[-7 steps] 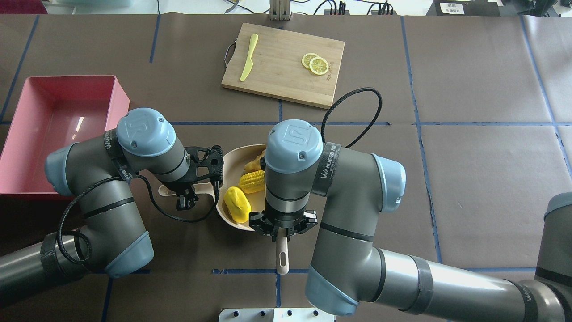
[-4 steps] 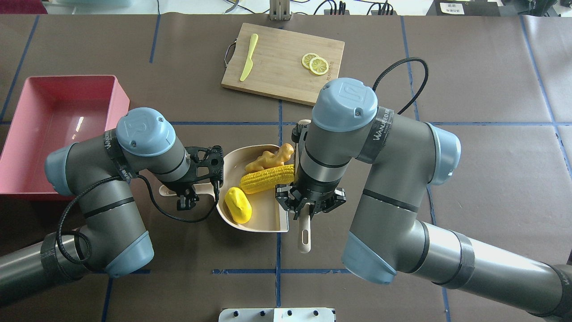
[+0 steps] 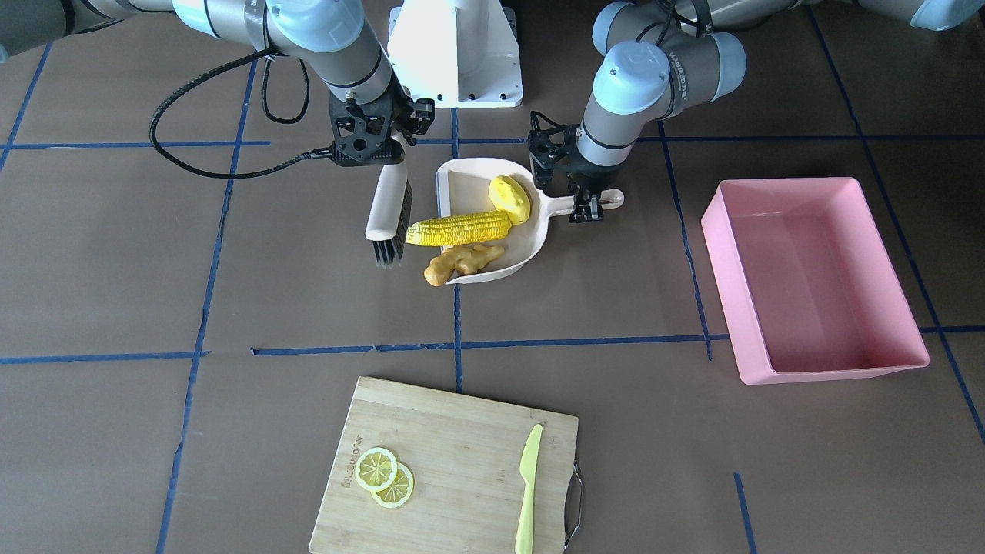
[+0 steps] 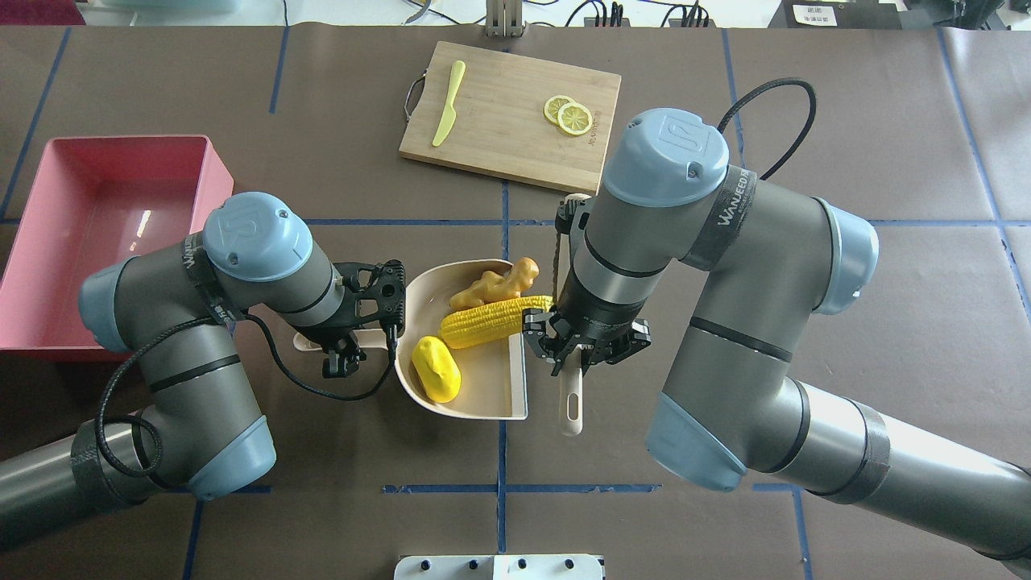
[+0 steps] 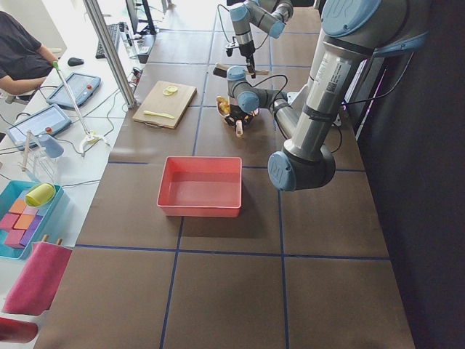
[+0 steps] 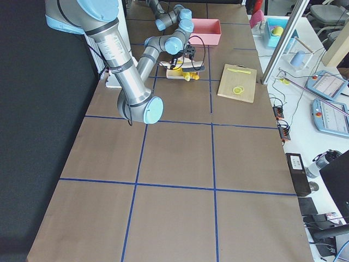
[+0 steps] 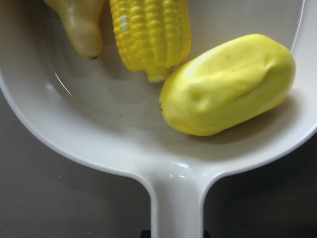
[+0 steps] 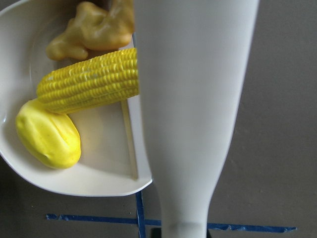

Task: Sweep and dump trash into bin
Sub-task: 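Sweep the potato, corn and ginger into the dustpan with the right gripper's brush, then lift the loaded dustpan toward the pink bin with the left gripper while the right withdraws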

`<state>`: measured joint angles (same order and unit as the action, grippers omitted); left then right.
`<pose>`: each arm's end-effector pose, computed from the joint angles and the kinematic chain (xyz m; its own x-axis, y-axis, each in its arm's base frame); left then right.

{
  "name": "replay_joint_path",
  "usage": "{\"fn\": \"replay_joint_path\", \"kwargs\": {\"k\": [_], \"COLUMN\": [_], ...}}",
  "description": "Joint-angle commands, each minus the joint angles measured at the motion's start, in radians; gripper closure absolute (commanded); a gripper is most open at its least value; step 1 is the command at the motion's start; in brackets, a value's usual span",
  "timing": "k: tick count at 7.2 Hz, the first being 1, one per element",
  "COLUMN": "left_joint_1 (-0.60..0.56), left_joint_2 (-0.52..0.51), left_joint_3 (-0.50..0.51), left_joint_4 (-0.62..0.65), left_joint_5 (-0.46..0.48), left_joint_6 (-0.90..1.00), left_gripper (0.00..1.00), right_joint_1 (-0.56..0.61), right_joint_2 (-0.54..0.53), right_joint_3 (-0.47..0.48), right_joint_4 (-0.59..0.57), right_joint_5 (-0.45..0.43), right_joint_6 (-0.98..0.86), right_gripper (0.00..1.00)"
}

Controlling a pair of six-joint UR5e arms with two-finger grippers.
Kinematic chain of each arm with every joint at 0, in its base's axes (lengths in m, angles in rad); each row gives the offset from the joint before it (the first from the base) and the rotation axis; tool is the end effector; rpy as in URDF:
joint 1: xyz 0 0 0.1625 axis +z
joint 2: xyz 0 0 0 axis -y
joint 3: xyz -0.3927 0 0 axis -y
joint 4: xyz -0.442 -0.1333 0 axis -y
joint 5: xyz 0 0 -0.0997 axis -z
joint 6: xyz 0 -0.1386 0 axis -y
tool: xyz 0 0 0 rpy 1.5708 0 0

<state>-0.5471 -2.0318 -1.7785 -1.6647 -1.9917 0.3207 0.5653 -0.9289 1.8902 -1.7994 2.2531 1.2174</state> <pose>0.5417 -0.4197 0.2628 0.0272 0.9977 -0.0626 -0.6597 0.0649 0.7487 -0.5110 -0.3785 0.1279 0.6096 0.0686 0.7898 0.1613 0.9647 -0.2083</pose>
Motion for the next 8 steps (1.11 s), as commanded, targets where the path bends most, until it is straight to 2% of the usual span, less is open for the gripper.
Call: {"fn": "replay_joint_path", "kwargs": {"k": [1,3,5,6,8], "left_joint_1": [-0.004,-0.02,-0.066,-0.118,-0.227], "left_joint_2": [0.002,0.007,0.008,0.016,0.065], "left_joint_3": [-0.001,-0.004,-0.027,-0.038,-0.105], "left_joint_4": [-0.018,-0.042,-0.044,-0.044,-0.041], "left_joint_5": [-0.002,-0.073,-0.105,-0.195,-0.274], "left_joint_6": [-0.006,-0.021,-0.032,-0.032,-0.031], "left_gripper": [1.0,1.0,1.0,1.0,1.0], "right_joint_1": [0.024,0.077,0.108,0.125,0.163], "right_joint_2": [-0.036,-0.115,-0.117,-0.131,-0.169], "right_joint_3": [0.044,0.153,0.178,0.187,0.199], "right_joint_4": [-0.009,-0.04,-0.106,-0.107,-0.107], "right_joint_5": [0.002,0.047,0.049,0.049,0.049], "right_joint_6": [-0.002,-0.006,-0.045,-0.052,-0.094], "right_gripper": [1.0,1.0,1.0,1.0,1.0]}}
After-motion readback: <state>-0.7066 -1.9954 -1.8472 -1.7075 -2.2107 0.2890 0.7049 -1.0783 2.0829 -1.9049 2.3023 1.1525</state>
